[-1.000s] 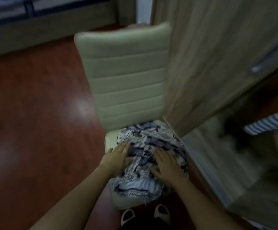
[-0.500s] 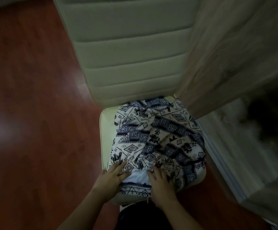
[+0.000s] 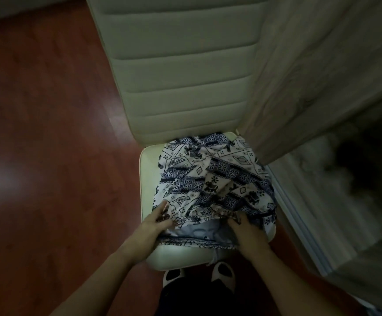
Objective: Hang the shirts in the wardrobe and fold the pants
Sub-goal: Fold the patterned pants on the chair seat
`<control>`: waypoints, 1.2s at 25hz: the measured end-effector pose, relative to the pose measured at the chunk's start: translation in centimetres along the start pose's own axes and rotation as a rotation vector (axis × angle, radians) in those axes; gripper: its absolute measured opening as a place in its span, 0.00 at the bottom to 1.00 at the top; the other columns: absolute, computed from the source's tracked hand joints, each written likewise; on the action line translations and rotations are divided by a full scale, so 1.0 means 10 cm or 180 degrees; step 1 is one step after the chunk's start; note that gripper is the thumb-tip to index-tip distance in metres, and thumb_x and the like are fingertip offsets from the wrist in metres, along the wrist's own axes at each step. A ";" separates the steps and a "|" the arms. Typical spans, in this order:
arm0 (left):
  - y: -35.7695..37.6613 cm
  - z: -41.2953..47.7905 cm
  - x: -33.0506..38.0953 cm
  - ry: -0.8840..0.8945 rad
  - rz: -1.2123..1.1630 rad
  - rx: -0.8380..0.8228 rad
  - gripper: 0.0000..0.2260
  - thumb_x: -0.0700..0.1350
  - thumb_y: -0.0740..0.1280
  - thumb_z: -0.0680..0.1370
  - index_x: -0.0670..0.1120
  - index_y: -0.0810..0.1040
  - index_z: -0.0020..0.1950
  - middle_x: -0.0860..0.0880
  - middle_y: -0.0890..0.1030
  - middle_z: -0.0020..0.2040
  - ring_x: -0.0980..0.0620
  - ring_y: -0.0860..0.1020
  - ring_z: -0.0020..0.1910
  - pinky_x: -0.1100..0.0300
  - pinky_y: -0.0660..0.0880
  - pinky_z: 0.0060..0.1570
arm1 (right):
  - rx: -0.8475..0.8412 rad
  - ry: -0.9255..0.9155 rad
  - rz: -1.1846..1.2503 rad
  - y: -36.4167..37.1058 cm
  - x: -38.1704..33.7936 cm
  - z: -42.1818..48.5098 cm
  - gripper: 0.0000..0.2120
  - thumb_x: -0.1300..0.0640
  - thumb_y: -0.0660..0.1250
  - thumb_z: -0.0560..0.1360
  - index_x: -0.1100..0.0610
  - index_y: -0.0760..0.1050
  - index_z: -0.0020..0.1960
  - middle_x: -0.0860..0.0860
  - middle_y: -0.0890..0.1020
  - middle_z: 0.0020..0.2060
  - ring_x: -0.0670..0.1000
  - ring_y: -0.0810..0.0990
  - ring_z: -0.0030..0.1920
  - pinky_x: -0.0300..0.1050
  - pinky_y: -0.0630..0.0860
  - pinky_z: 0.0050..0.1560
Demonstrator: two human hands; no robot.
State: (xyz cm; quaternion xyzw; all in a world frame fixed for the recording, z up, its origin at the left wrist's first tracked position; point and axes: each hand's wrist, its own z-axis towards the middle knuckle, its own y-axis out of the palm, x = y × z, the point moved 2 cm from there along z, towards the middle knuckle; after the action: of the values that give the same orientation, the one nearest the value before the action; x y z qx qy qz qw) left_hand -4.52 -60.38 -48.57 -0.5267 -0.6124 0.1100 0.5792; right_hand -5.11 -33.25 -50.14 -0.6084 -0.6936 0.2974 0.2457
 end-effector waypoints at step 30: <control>-4.60 -0.73 2.56 0.0692 0.1454 0.1965 0.10 0.39 0.74 0.70 0.41 0.79 0.49 0.50 0.72 0.43 0.48 0.76 0.40 0.60 0.69 0.43 | 0.2358 -0.1515 -0.0008 -4.93 0.75 -3.04 0.12 0.44 0.72 0.69 0.51 0.79 0.44 0.45 0.78 0.33 0.46 0.77 0.37 0.41 0.69 0.37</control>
State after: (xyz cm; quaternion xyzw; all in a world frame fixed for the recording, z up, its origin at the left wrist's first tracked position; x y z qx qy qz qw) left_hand -16.52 -63.44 3.12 -0.4590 -0.3528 0.3585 0.7323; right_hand -19.14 -26.41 6.15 -0.3930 -0.5782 0.6576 0.2809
